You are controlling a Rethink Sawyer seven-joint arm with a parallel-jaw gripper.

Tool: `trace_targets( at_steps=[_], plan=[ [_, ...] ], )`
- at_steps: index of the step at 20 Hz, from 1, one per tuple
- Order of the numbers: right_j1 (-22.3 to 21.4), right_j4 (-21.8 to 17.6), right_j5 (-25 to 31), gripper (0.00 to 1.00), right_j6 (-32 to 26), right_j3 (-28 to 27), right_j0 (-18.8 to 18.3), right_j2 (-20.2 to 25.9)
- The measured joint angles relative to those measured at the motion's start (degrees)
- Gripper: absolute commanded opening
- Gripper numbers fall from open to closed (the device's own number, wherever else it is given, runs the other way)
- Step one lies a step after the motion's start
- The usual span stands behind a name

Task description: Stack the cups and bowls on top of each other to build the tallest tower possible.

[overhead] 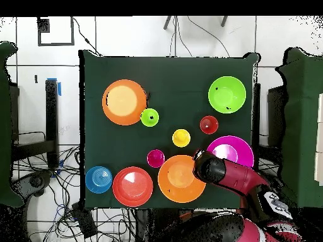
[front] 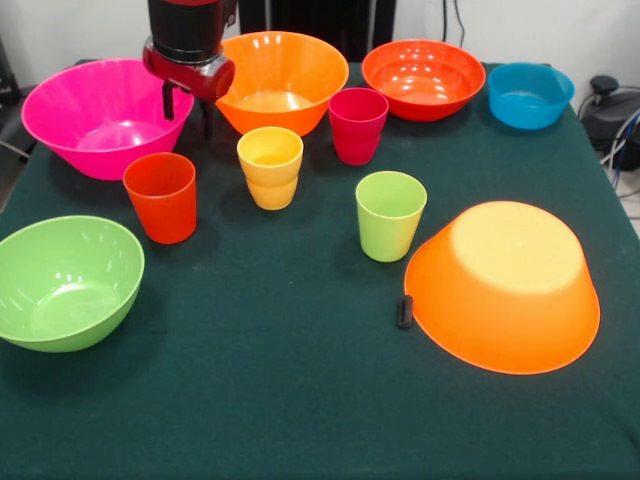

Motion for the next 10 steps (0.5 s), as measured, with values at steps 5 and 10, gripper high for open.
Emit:
trace_targets(
  at_steps=[5, 10],
  plan=[
    [0.0, 0.0, 0.0, 1.0, 0.0, -0.2, -0.1, 0.0],
    [0.1, 0.0, 0.0, 1.0, 0.0, -0.9, -0.4, 0.2]
  ],
)
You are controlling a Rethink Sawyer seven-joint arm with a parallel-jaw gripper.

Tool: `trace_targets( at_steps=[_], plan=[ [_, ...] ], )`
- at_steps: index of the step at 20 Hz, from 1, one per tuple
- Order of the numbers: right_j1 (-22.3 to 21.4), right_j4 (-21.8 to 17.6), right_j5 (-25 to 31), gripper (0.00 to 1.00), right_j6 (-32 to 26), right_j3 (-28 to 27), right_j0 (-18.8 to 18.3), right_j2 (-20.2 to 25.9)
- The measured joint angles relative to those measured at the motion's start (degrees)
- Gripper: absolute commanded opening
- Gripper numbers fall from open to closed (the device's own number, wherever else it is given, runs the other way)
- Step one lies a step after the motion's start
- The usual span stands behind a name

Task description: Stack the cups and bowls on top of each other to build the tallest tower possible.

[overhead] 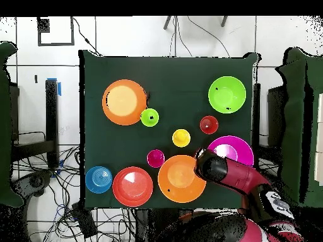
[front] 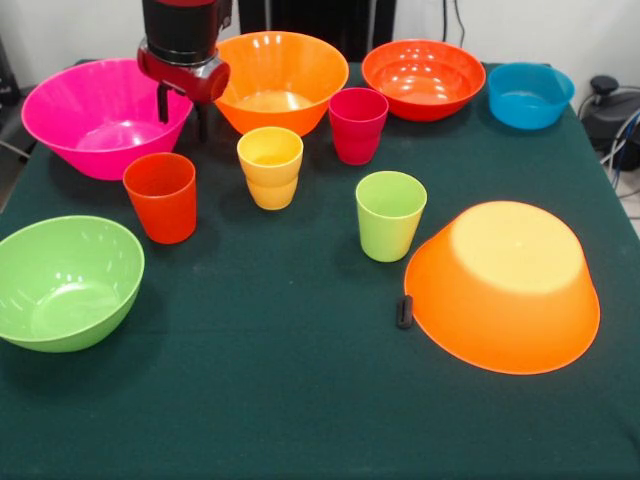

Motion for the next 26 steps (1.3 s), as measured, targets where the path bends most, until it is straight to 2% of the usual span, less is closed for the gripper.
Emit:
trace_targets(
  at_steps=[15, 26],
  plan=[
    [1.4, -0.4, 0.0, 1.0, 0.0, -3.5, -1.1, 0.8],
    [1.6, -0.4, 0.0, 1.0, 0.0, -3.6, -1.1, 0.8]
  ],
)
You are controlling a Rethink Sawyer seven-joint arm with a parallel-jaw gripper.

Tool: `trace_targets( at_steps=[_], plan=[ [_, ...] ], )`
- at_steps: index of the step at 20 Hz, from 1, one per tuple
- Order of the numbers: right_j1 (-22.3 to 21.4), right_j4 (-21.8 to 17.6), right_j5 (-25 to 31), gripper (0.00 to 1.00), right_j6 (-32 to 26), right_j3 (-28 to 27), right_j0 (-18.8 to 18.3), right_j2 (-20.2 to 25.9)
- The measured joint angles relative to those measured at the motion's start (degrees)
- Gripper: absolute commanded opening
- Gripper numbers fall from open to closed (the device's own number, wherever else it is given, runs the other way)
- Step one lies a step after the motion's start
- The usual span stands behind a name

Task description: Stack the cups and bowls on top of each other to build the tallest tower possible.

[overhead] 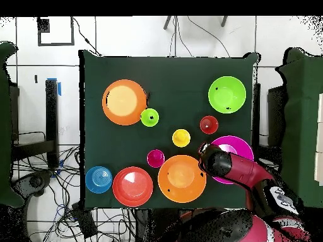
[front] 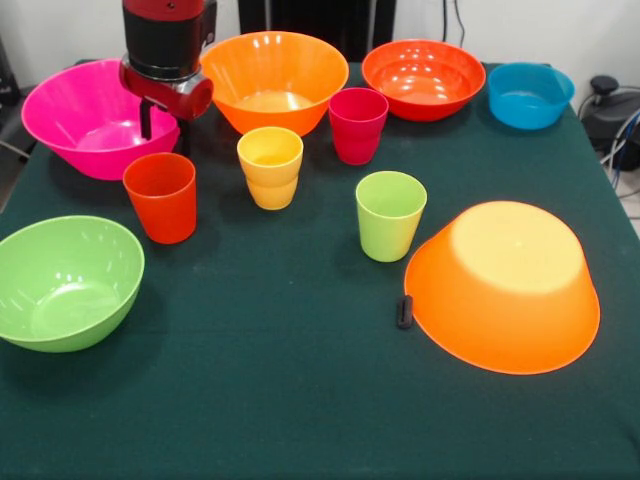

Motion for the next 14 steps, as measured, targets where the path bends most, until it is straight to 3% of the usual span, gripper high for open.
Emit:
trace_targets(
  at_steps=[14],
  plan=[
    [-1.6, 0.0, 0.0, 1.0, 0.0, 0.0, -0.6, 0.2]
  ],
)
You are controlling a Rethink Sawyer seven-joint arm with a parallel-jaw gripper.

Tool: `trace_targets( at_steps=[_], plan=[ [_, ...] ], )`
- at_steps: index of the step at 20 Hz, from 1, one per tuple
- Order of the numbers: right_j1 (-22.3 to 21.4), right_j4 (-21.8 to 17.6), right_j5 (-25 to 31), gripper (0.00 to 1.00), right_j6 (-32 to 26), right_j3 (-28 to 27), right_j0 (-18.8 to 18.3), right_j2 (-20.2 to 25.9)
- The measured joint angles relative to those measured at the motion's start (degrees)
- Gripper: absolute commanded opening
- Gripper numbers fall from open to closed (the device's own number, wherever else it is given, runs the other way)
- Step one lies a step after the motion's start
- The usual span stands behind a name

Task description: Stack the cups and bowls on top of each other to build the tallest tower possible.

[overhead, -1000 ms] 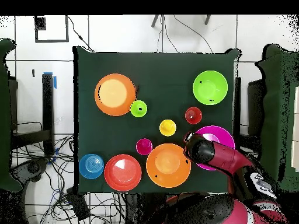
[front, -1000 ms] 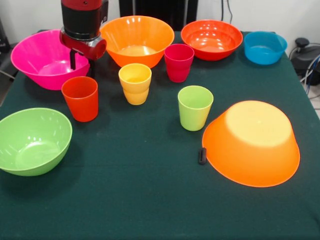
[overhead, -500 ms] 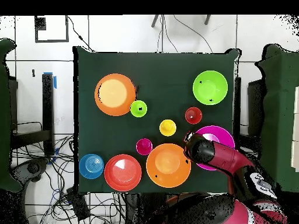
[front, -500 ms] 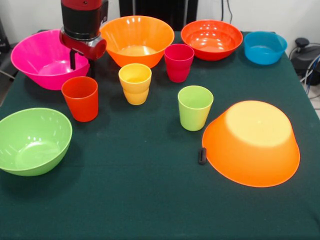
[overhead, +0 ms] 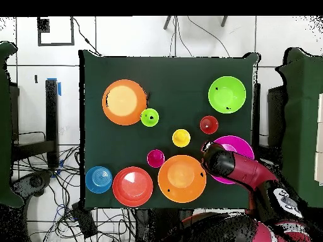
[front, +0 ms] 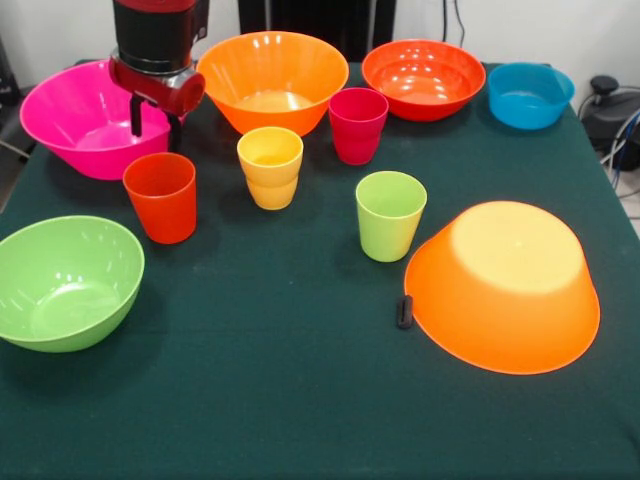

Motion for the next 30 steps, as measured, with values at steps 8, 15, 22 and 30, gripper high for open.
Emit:
trace_targets(
  at_steps=[8, 15, 22, 30],
  plan=[
    [-2.5, 0.0, 0.0, 1.0, 0.0, 0.8, 0.0, 0.0],
    [-3.6, 0.0, 0.0, 1.0, 0.0, 1.8, 0.1, 0.0],
    [-3.8, -1.6, 0.0, 0.0, 0.0, 2.0, 1.5, -0.9],
    [-4.0, -2.9, 0.0, 0.0, 0.0, 2.0, 2.1, -1.4]
  ],
)
